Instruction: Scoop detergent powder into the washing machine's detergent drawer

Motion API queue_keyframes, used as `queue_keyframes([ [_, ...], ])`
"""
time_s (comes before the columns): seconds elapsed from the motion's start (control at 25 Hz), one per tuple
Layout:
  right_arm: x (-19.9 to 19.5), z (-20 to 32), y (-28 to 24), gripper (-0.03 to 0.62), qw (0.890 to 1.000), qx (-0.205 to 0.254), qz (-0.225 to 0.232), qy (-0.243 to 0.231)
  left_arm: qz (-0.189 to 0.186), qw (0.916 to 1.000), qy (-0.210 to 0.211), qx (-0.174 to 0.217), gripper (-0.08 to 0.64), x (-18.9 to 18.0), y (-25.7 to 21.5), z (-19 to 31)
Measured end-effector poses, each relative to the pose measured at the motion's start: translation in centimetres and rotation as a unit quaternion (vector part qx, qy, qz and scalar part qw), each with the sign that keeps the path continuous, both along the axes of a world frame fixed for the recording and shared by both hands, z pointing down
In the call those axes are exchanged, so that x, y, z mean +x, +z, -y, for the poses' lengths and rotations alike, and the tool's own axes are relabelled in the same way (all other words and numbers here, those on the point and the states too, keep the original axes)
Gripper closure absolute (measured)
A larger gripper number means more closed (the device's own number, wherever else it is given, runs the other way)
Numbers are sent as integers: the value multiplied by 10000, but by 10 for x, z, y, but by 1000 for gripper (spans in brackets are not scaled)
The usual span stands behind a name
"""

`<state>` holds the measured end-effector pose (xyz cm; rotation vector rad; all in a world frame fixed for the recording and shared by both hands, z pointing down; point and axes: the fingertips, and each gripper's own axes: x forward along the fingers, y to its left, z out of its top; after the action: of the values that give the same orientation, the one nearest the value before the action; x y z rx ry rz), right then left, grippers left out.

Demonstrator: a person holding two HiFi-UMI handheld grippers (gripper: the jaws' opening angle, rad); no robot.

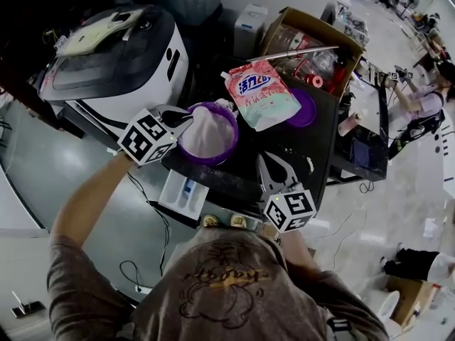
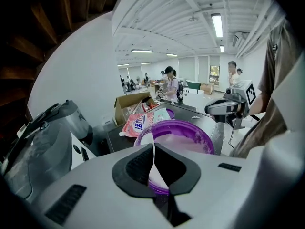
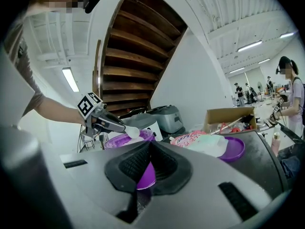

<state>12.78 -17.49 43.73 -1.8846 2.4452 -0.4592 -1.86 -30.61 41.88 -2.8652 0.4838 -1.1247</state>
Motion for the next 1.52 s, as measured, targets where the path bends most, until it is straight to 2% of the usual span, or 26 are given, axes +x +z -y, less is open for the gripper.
queue_keyframes([
  [0.44,4,-5,-1,589,9998,18,45,171,743,9952,633,25,535,7,13,-1],
  [0.76,14,-12,0,589,9994,22,56,350,1283,9868,980,131,535,13,30,-9],
  [1.08,18,-16,2,589,9990,25,113,426,1430,9834,1114,71,535,15,33,-15],
  [1.52,22,-18,3,589,9988,3,132,469,1650,9764,1365,-278,535,14,43,-30],
])
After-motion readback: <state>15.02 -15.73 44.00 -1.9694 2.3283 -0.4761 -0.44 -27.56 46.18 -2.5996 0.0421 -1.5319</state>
